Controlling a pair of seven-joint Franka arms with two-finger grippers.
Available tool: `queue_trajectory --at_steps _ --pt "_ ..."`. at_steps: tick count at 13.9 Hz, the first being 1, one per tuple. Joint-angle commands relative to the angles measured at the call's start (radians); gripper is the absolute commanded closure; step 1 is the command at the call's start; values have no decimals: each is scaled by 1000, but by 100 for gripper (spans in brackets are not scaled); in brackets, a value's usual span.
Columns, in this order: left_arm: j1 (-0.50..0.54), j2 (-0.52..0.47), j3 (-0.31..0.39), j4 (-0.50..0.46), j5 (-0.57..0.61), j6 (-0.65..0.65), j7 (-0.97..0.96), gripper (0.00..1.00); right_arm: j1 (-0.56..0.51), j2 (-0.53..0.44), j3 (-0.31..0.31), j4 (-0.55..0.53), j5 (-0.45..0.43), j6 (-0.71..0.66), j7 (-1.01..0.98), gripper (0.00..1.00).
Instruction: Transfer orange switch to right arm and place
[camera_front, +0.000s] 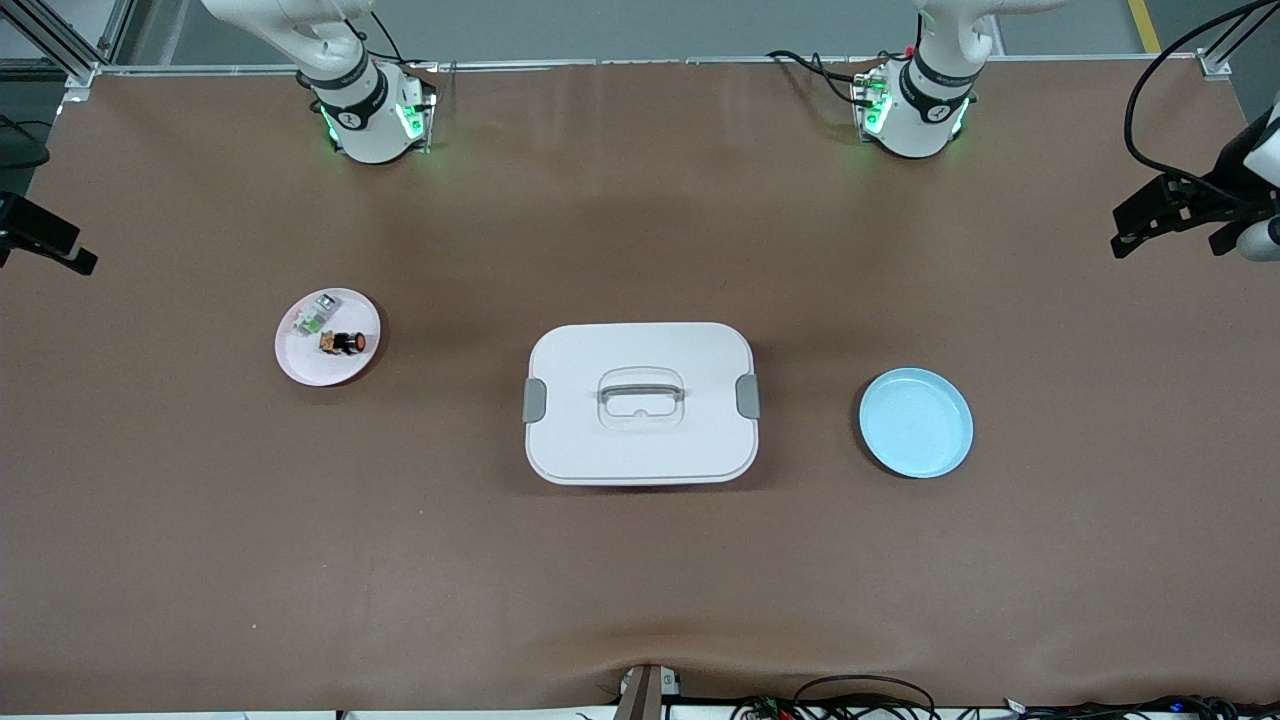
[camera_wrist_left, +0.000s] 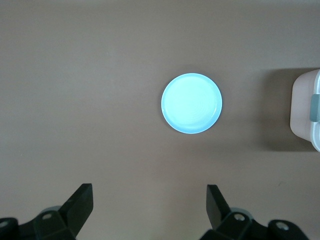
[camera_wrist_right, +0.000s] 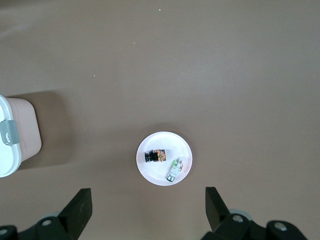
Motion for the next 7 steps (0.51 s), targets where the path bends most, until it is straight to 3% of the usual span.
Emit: queue_trajectory --at_steps 1,7 --pt "4 -27 -4 -26 0 -6 -10 0 -10 -23 6 -21 11 4 16 0" --pt "3 -30 -30 -25 -5 -1 -48 0 -10 -25 8 -21 9 7 13 0"
